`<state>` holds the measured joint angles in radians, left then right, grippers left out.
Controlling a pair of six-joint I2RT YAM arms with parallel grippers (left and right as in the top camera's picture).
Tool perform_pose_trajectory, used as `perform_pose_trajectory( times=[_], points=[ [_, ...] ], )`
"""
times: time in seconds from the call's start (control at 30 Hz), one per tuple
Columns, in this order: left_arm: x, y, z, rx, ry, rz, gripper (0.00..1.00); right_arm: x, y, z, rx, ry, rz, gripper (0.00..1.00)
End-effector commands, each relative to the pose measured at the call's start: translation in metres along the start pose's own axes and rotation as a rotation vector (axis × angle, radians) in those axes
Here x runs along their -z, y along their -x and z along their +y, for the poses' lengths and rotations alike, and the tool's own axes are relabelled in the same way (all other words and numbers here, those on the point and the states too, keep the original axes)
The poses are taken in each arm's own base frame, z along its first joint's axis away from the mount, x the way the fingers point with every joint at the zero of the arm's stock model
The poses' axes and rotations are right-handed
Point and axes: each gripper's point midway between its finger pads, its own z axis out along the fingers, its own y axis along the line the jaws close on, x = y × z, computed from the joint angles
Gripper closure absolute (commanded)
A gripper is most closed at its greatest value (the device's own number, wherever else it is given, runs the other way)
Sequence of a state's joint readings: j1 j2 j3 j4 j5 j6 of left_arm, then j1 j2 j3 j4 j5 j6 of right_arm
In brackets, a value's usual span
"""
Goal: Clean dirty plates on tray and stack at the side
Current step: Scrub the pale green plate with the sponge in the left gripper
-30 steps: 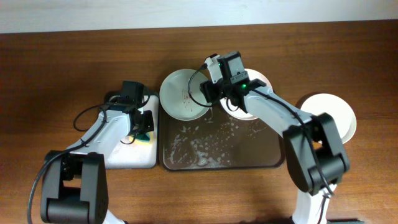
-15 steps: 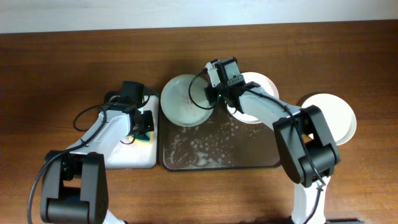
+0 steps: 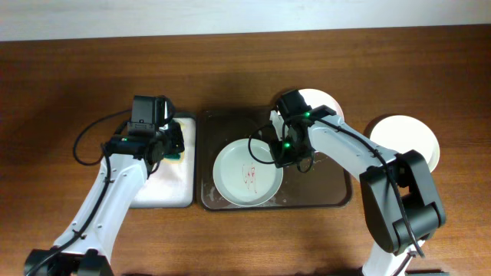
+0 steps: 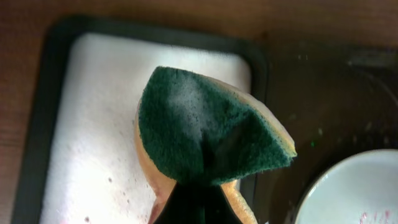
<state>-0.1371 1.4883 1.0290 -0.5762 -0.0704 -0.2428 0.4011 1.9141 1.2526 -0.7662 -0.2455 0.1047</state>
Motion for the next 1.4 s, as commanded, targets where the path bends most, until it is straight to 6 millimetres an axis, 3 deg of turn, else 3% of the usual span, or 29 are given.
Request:
perform_pose_trajectory(
  times=[0.0, 0.17, 0.43, 0.67, 0.73, 0.77, 0.8, 0.87, 0.9, 0.93, 1.03, 1.13, 1.23, 1.3, 1.37],
  points=[
    [0.018, 0.021, 0.010, 0.015, 0.056, -0.103, 1.00, -0.004, -0.004, 0.001, -0.004, 0.006, 0.012, 0.96],
    [0.062, 0.081, 0.015, 0.000, 0.091, -0.391, 1.00, -0.004, -0.003, 0.001, -0.003, 0.005, 0.009, 0.96],
    [0.134, 0.107, 0.014, -0.065, 0.072, -0.604, 1.00, -0.004, 0.000, 0.002, 0.000, 0.007, -0.002, 0.96],
    [0.132, 0.101, 0.015, -0.069, 0.076, -0.579, 1.00, -0.004, 0.001, 0.002, 0.001, 0.007, -0.006, 0.96],
    [0.120, 0.087, 0.014, -0.059, 0.064, -0.506, 1.00, -0.004, 0.001, 0.002, 0.000, 0.007, -0.005, 0.96],
    [0.100, 0.067, 0.018, 0.013, 0.067, -0.402, 1.00, -0.004, 0.001, 0.002, 0.001, 0.007, -0.006, 0.96],
    [0.077, 0.046, 0.021, 0.078, 0.079, -0.299, 1.00, -0.004, 0.001, 0.002, 0.001, 0.007, -0.006, 0.96],
    [0.011, -0.017, 0.032, 0.189, 0.162, -0.004, 1.00, -0.004, 0.000, 0.002, 0.000, 0.007, -0.004, 0.96],
    [-0.012, -0.045, 0.030, 0.192, 0.167, 0.132, 1.00, -0.004, 0.000, 0.002, 0.000, 0.007, -0.004, 0.96],
    [-0.020, -0.053, 0.018, 0.155, 0.102, 0.192, 1.00, -0.004, 0.000, 0.002, 0.000, 0.007, -0.004, 0.96],
    [-0.005, -0.033, -0.006, 0.140, -0.031, 0.164, 1.00, -0.004, 0.000, 0.002, 0.000, 0.007, -0.004, 0.96],
    [0.012, -0.045, -0.072, 0.116, -0.346, 0.246, 1.00, -0.004, 0.001, 0.002, 0.000, 0.007, -0.005, 0.96],
    [0.018, -0.059, -0.130, 0.065, -0.434, 0.260, 1.00, -0.004, 0.000, 0.002, 0.000, 0.008, -0.004, 0.96],
    [0.010, -0.066, -0.153, 0.101, -0.449, 0.281, 1.00, -0.004, 0.001, 0.002, -0.048, 0.011, -0.004, 0.96],
    [-0.010, -0.085, -0.167, 0.179, -0.421, 0.361, 1.00, -0.004, 0.000, 0.003, -0.212, 0.015, 0.001, 0.96]
  ],
)
